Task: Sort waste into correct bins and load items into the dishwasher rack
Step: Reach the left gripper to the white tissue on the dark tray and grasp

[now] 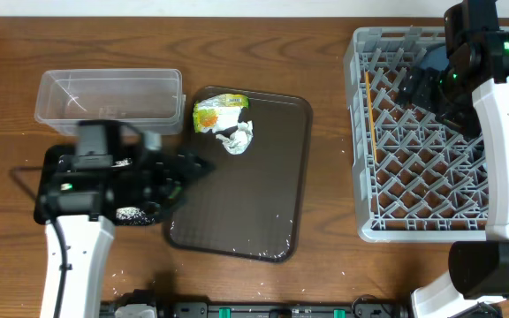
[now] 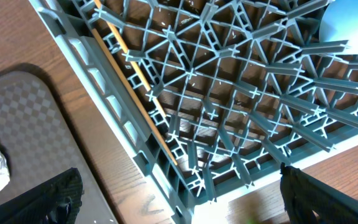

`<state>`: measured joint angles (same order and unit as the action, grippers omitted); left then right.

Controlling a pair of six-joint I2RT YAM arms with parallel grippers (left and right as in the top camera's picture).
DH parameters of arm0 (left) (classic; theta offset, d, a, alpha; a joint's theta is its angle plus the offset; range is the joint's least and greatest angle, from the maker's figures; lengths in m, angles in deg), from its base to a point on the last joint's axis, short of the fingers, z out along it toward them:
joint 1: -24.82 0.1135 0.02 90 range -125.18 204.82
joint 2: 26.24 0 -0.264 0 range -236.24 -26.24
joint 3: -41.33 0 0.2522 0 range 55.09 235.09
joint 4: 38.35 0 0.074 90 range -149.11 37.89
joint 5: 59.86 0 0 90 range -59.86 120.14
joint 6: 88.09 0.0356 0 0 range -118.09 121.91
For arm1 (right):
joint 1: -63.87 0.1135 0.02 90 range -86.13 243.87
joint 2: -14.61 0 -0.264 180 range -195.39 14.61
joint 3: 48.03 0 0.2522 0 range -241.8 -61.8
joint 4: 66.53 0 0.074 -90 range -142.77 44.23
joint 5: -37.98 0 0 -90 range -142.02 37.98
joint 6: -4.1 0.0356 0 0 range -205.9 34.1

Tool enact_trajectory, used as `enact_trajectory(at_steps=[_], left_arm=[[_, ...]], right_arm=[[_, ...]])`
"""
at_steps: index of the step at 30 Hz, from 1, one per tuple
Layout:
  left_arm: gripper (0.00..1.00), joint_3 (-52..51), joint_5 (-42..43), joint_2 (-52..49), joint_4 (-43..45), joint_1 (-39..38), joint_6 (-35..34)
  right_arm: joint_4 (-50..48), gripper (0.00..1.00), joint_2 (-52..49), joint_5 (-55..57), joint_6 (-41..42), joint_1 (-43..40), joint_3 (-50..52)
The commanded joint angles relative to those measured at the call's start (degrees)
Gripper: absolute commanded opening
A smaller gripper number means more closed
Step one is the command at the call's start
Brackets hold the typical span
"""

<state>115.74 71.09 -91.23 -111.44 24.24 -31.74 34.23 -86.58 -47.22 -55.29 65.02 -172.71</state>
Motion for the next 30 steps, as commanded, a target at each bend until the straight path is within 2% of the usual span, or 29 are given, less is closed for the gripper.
enact_trajectory(at_steps=[1, 4, 9, 11, 21, 30], left_arm=[[0.98, 4.1, -11.1, -2.0, 0.0, -6.5, -0.1], [0.98, 9.7, -19.9, -5.6, -4.0, -11.5, 0.0], [0.98, 21.0, -36.0, -14.3, -16.6, -17.8, 2.1], [0.98, 22.5, -40.2, -16.4, -17.7, -19.6, 2.1], [0.98, 22.0, -41.4, -22.6, -13.9, -20.6, 1.7], [0.98, 20.6, -41.4, -27.0, -4.4, -20.6, 1.7]], right_arm=[[0.0, 0.99, -0.2, 1.0, 0.0, 0.4, 0.3], [0.0, 0.99, -0.2, 1.0, 0.0, 0.4, 0.3], [0.0, 0.99, -0.2, 1.0, 0.0, 0.4, 0.3], [0.0, 0.99, -0.2, 1.0, 0.0, 0.4, 0.3], [0.0, 0.99, -0.2, 1.0, 0.0, 0.4, 0.3], [0.0, 0.99, -0.2, 1.0, 0.0, 0.4, 0.3]])
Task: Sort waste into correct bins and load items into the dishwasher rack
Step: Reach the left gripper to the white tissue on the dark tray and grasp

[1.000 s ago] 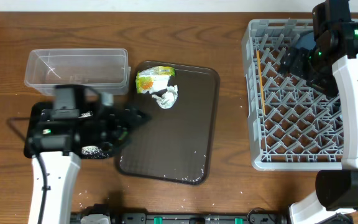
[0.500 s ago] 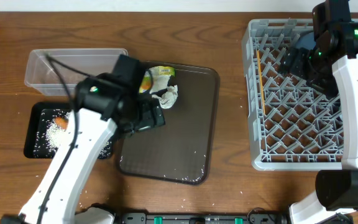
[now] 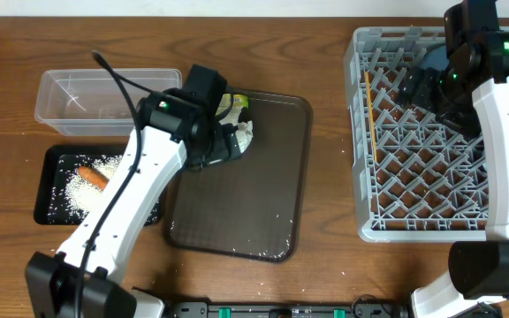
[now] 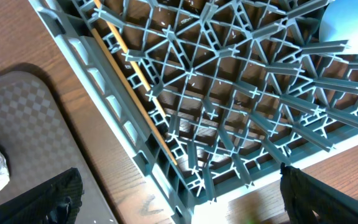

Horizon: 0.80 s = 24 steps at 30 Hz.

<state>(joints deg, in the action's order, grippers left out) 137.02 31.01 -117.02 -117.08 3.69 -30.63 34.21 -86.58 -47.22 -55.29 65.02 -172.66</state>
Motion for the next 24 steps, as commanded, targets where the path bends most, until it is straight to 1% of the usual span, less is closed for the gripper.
enact_trajectory(at_steps=[1, 11, 18, 24], left_arm=[[0.98, -0.7, -1.3, -2.0, 2.3, -0.1, 0.6], [0.98, -0.7, -1.3, -11.2, 9.1, -0.1, 2.5], [0.98, -0.7, -1.2, -14.1, 13.0, -0.1, 2.2], [0.98, -0.7, 5.4, -17.2, 17.8, -0.1, 2.1]], right_arm=[[0.0, 0.99, -0.2, 1.0, 0.0, 0.4, 0.2], [0.0, 0.99, -0.2, 1.0, 0.0, 0.4, 0.2], [0.0, 0.99, -0.2, 1.0, 0.0, 0.4, 0.2], [0.0, 0.99, -0.2, 1.0, 0.0, 0.4, 0.2]])
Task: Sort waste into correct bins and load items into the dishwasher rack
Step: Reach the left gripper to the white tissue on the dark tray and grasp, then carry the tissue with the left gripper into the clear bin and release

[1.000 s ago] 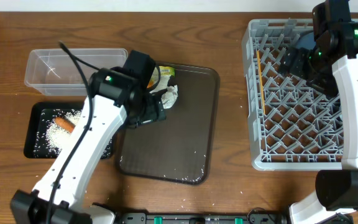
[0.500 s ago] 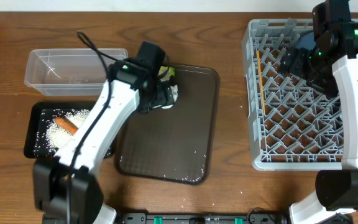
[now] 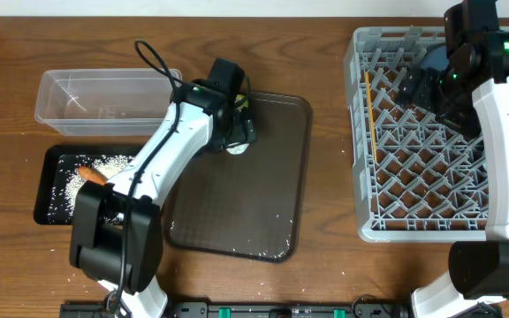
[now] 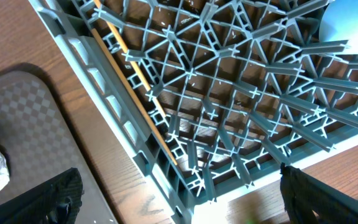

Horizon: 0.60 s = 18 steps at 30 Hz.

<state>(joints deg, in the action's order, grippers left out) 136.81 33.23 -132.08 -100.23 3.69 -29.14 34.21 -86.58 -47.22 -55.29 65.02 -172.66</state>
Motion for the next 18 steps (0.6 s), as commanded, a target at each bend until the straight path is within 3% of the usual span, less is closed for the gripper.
enact_trajectory(at_steps=[1, 10, 15, 18], left_arm=[[0.99, -0.5, 3.8, -2.9, 1.9, -0.1, 0.6], [1.0, -0.5, 3.8, -8.6, 6.1, -0.1, 1.5], [0.65, -0.5, 3.8, -10.5, 6.2, -0.1, 2.0], [0.29, -0.5, 3.8, -10.6, 6.0, -0.1, 2.2]], right_arm=[[0.0, 0.99, -0.2, 1.0, 0.0, 0.4, 0.2], [0.0, 0.99, -0.2, 1.0, 0.0, 0.4, 0.2], [0.0, 0.99, -0.2, 1.0, 0.0, 0.4, 0.2], [0.0, 0.99, -0.2, 1.0, 0.0, 0.4, 0.2]])
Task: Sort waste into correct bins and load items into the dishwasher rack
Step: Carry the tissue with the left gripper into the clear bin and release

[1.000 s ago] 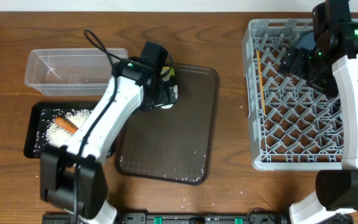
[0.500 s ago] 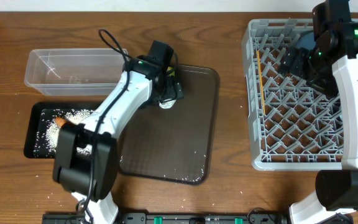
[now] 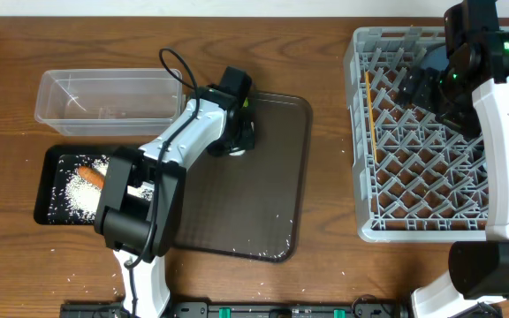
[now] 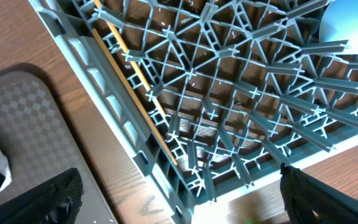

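My left gripper (image 3: 238, 134) is down on the top left corner of the brown tray (image 3: 263, 203), right over the crumpled white paper (image 3: 235, 151) and the yellow-green wrapper, which it almost wholly hides. Its jaws do not show from above. In the right wrist view the paper has a dark finger against it. My right gripper (image 4: 185, 208) hangs open and empty over the grey dishwasher rack (image 3: 360, 159), also seen as the rack (image 4: 123, 124). A wooden chopstick (image 3: 371, 115) lies in the rack along its left wall.
A clear plastic bin (image 3: 109, 95) stands at the back left. In front of it is a black bin (image 3: 51, 208) holding rice and an orange piece. A pale blue dish (image 4: 347, 25) sits in the rack's far part. Crumbs dot the tray's front edge.
My left gripper has shifted a little right and lower over the waste on the tray, now covering the wrapper and touching the white paper. The right arm has not moved.
My left gripper was first over the black food bin. Then it was at the tray's top left corner beside the paper and wrapper. It then stood on the wrapper, and now sits over both. The right gripper stayed open over the rack throughout.
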`<state>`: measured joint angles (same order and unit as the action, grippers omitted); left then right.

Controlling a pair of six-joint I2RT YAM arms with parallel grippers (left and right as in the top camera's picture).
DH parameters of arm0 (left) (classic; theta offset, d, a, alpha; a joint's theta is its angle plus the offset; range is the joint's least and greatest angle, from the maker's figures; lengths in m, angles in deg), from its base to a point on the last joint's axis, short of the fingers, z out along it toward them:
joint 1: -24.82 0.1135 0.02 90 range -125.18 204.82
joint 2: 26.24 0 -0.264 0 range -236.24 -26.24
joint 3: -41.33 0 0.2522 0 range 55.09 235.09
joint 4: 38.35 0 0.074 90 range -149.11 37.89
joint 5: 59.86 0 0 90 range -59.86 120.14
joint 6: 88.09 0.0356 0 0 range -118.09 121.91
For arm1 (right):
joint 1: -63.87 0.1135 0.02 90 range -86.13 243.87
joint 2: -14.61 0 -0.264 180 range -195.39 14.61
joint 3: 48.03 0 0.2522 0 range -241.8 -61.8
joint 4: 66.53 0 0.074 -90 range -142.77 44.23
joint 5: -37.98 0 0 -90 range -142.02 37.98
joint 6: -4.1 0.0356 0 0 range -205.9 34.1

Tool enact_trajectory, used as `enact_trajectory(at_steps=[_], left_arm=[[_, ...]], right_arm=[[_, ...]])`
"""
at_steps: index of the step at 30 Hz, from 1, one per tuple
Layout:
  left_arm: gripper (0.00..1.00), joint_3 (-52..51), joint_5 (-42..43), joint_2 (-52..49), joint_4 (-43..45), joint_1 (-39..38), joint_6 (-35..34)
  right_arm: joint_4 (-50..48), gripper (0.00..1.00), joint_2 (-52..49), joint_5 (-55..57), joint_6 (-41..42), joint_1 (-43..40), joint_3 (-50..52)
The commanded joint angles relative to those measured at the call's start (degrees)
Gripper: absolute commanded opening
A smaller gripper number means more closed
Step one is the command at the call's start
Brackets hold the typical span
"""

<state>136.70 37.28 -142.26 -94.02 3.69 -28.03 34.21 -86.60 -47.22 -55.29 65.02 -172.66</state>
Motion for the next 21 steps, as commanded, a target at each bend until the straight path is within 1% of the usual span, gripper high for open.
enact_trajectory(at_steps=[1, 2, 3, 8, 12, 14, 15, 17, 19, 21], left_arm=[[0.19, -0.4, -0.2, -0.3, -0.3, -0.1, 1.0], [0.11, -0.4, 0.0, 0.0, -0.7, -0.1, 1.1], [0.06, -0.3, 0.0, 0.4, -1.1, -0.1, 1.3], [0.06, 0.0, -0.1, 6.6, -3.4, -0.1, 3.4], [0.06, 0.1, -0.7, 16.7, -3.4, -0.1, 4.6], [0.06, 0.1, -2.6, 21.6, -2.7, 0.1, 4.7], [0.06, 0.0, -4.7, 24.3, -2.3, 0.2, 4.7], [0.06, 0.0, -12.2, 28.4, -1.3, 0.8, 4.6], [0.06, 0.0, -19.9, 30.3, -0.3, 1.6, 3.9], [0.06, 0.0, -25.4, 30.8, 1.3, 3.2, 3.2]], right_arm=[[0.0, 0.99, -0.2, 1.0, 0.0, 0.4, 0.2], [0.0, 0.99, -0.2, 1.0, 0.0, 0.4, 0.2], [0.0, 0.99, -0.2, 1.0, 0.0, 0.4, 0.2], [0.0, 0.99, -0.2, 1.0, 0.0, 0.4, 0.2], [0.0, 0.99, -0.2, 1.0, 0.0, 0.4, 0.2], [0.0, 0.99, -0.2, 1.0, 0.0, 0.4, 0.2], [0.0, 0.99, -0.2, 1.0, 0.0, 0.4, 0.2], [0.0, 0.99, -0.2, 1.0, 0.0, 0.4, 0.2], [0.0, 0.99, -0.2, 1.0, 0.0, 0.4, 0.2], [0.0, 0.99, -0.2, 1.0, 0.0, 0.4, 0.2]])
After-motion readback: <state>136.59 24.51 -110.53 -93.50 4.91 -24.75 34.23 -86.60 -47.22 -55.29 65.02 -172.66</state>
